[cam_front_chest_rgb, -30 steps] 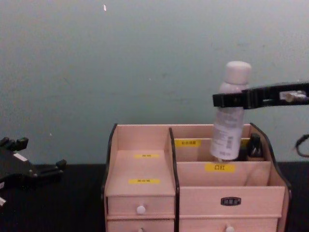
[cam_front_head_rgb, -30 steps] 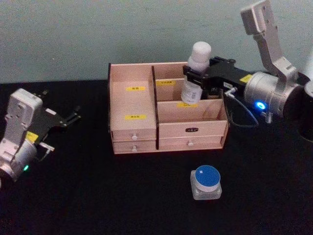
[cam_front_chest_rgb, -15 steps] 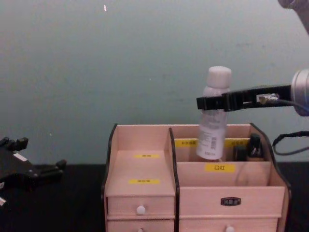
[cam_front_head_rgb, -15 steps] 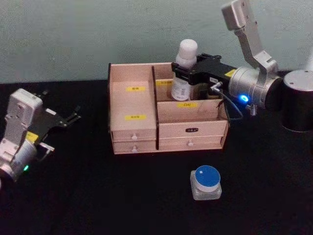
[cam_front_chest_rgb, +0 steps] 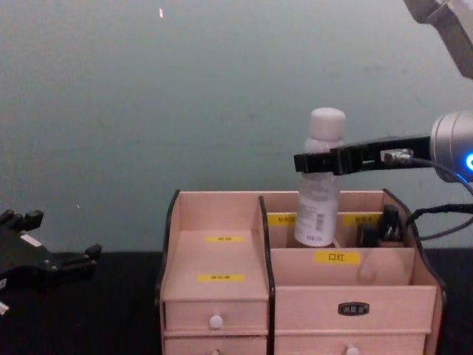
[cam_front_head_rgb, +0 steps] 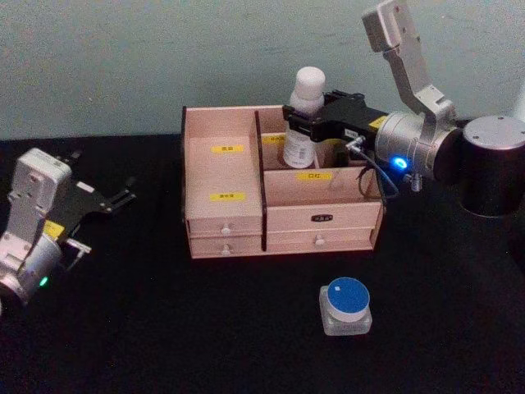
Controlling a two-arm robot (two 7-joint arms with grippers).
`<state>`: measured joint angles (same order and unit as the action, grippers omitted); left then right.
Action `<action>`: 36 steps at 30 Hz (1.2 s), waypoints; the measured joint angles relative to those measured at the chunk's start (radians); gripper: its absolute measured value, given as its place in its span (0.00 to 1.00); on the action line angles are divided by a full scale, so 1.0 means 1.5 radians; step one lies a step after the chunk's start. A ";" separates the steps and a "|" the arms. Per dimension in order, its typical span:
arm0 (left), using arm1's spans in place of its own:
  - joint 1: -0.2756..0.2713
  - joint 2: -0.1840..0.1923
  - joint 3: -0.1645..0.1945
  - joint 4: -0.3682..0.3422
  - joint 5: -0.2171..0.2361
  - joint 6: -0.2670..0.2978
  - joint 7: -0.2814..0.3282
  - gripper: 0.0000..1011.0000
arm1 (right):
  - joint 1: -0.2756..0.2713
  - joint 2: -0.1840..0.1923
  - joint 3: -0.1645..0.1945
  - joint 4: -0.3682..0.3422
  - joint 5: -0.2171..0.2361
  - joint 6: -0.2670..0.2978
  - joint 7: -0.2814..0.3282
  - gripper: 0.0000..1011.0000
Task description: Pick up the facial cleanser and watermelon frost from the table and place them into the tiered storage box.
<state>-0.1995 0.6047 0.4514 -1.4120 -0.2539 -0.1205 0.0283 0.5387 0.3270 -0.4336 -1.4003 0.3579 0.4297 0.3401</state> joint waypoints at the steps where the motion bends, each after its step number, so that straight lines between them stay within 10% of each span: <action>1: 0.000 0.000 0.000 0.000 0.000 0.000 0.000 0.99 | 0.000 0.000 0.000 0.001 -0.001 0.000 0.000 0.59; 36: 0.000 0.000 0.000 0.000 0.000 0.000 0.000 0.99 | -0.013 -0.028 -0.010 0.061 -0.047 -0.028 0.000 0.59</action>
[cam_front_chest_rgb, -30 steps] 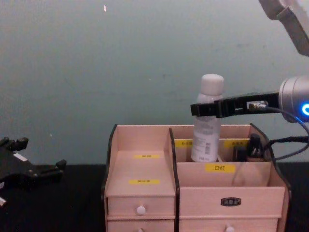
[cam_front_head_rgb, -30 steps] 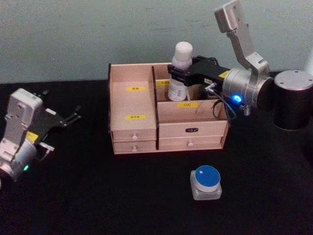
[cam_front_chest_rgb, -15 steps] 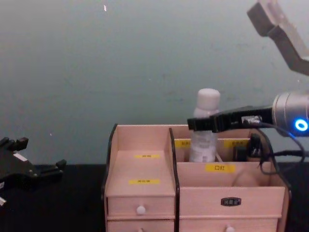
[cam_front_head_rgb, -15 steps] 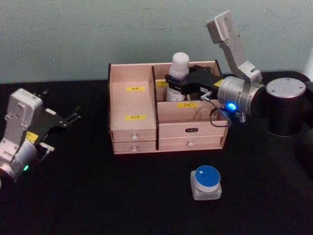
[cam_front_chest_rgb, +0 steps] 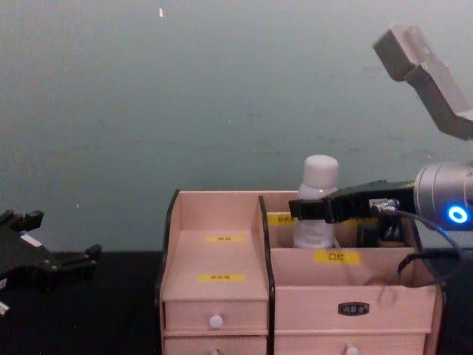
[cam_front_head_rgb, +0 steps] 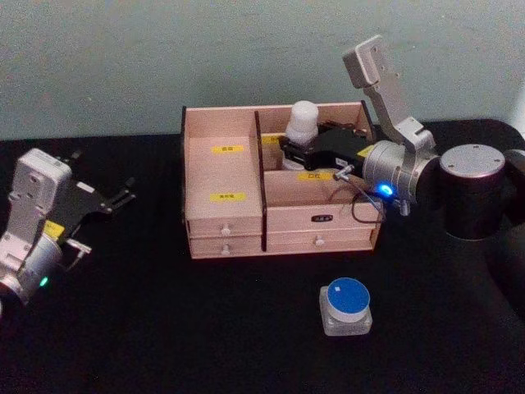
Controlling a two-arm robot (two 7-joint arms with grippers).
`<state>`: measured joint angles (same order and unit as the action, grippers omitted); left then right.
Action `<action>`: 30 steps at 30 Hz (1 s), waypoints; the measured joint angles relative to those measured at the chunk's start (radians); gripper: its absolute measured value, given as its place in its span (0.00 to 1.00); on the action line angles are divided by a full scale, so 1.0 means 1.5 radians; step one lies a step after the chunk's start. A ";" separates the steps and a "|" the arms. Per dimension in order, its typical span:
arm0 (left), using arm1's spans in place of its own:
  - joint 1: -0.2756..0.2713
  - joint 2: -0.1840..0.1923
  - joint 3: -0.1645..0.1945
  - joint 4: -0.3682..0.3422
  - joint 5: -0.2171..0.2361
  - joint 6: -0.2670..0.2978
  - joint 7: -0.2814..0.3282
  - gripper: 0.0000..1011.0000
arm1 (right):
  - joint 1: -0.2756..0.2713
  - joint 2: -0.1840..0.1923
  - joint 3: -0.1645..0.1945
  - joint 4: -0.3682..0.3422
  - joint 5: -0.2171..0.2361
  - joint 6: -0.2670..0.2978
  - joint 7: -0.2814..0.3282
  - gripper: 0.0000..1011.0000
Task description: Pick up the facial cleanser and watermelon frost from the table and place them into the tiered storage box.
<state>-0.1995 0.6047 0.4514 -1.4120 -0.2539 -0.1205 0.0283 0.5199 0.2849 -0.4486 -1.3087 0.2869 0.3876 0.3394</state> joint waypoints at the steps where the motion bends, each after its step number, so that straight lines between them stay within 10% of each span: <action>1: 0.000 0.000 0.000 0.000 0.000 0.000 0.000 0.99 | -0.001 -0.001 0.001 0.002 -0.002 -0.001 0.000 0.59; 22: 0.000 0.000 0.000 0.000 0.000 0.000 0.000 0.99 | -0.002 -0.007 0.001 0.011 -0.015 0.001 0.001 0.59; 30: 0.000 0.000 0.000 0.000 0.000 0.000 0.000 0.99 | -0.002 -0.007 0.001 0.010 -0.014 0.003 0.002 0.78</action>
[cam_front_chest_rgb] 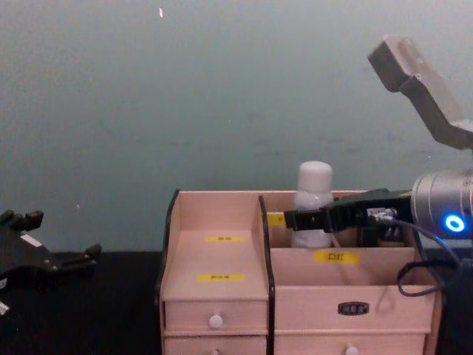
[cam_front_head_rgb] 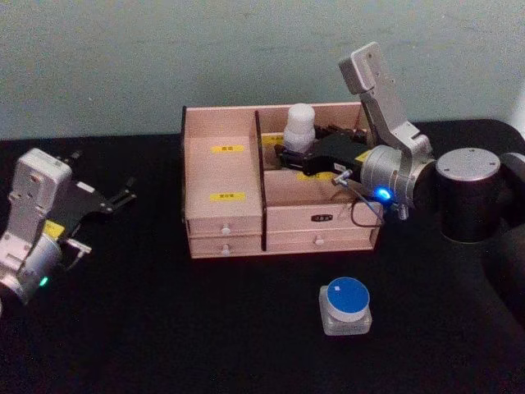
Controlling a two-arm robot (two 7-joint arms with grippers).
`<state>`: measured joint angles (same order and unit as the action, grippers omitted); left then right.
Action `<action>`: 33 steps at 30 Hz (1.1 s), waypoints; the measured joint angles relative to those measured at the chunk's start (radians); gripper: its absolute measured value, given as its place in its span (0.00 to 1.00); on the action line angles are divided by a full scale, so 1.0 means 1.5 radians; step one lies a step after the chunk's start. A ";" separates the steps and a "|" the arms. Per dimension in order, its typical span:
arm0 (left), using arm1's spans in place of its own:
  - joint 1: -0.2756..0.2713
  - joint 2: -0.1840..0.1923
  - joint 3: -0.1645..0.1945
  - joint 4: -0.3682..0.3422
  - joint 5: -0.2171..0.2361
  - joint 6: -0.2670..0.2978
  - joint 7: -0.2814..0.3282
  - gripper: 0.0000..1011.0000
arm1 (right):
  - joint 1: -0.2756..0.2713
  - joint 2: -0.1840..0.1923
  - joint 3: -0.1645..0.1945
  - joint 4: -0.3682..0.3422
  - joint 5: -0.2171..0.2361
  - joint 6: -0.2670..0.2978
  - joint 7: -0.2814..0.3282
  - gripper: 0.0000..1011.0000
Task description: Pick up the facial cleanser and watermelon frost from the table and place them into the tiered storage box.
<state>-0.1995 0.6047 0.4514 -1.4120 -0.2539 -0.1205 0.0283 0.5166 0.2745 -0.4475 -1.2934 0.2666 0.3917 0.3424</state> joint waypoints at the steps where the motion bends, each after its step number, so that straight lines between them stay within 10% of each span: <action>1: 0.000 0.000 0.000 0.000 0.000 0.000 0.000 0.99 | 0.000 0.000 0.000 0.000 0.000 0.000 0.000 0.81; 8: 0.000 0.000 0.000 0.000 0.000 0.000 0.000 0.99 | 0.000 0.000 0.000 0.000 0.001 0.000 0.000 0.99; 22: 0.000 0.000 0.000 0.000 0.000 0.000 0.000 0.99 | 0.000 0.001 0.002 -0.003 0.002 -0.001 0.000 0.99; 33: 0.000 0.000 0.000 0.000 0.000 0.000 0.000 0.99 | -0.051 0.038 0.036 -0.106 0.020 0.010 0.009 0.99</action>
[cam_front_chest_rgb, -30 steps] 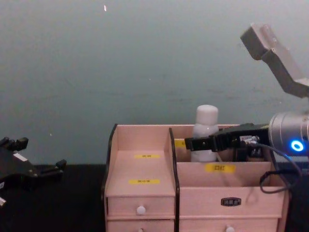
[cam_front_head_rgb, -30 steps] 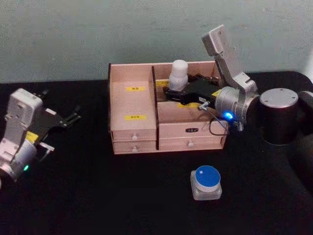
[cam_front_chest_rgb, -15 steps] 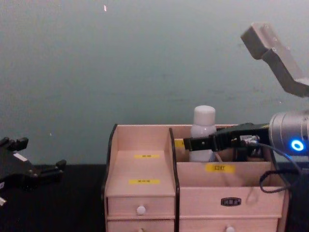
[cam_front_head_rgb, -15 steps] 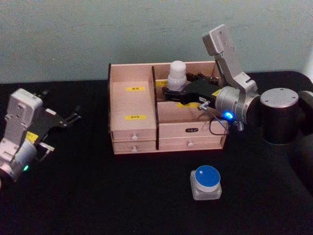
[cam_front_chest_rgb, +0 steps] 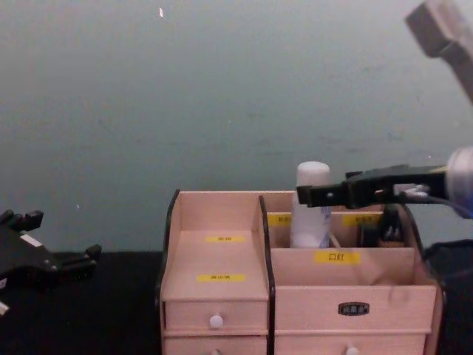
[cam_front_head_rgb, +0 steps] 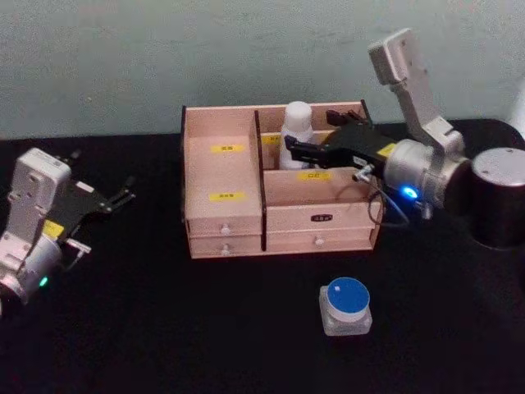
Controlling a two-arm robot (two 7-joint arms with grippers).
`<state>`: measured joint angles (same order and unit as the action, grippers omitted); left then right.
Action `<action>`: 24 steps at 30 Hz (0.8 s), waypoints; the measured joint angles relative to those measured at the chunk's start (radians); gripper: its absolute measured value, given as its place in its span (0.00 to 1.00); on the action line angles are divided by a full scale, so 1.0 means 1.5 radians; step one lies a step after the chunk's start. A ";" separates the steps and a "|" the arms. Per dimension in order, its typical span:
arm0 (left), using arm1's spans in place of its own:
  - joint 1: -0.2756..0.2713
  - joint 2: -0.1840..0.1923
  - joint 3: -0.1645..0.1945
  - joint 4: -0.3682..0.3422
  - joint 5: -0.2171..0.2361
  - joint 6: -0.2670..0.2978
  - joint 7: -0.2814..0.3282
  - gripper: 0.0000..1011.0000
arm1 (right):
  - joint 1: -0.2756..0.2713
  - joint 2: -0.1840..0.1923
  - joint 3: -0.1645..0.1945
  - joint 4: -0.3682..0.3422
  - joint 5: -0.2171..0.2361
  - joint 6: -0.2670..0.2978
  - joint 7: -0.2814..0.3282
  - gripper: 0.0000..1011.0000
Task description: Pick up the facial cleanser and watermelon frost from the table and place them into the tiered storage box.
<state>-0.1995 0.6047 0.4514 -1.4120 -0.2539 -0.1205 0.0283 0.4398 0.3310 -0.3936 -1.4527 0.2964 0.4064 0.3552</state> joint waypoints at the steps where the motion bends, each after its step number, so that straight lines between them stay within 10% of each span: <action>1: 0.000 0.000 0.000 0.000 0.000 0.000 0.000 0.99 | -0.014 0.012 0.004 -0.022 0.005 0.001 0.005 0.99; 24: 0.000 0.000 0.000 0.000 0.000 0.000 0.000 0.99 | -0.247 0.214 0.024 -0.238 0.081 -0.042 0.091 0.99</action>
<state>-0.1995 0.6047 0.4514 -1.4120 -0.2539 -0.1206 0.0283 0.0691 0.6515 -0.3580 -1.8098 0.4177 0.3439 0.4922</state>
